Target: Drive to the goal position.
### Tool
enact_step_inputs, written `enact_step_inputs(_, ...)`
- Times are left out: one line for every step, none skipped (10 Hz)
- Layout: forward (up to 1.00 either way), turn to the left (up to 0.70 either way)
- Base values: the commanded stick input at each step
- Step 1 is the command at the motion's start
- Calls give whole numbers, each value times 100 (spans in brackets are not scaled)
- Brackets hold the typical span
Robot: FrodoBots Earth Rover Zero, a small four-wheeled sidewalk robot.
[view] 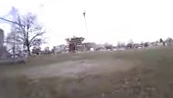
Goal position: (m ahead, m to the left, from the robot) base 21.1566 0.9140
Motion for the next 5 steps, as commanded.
enact_step_inputs(70, 27)
enact_step_inputs(70, 27)
enact_step_inputs(70, 27)
enact_step_inputs(70, 27)
enact_step_inputs(70, 27)
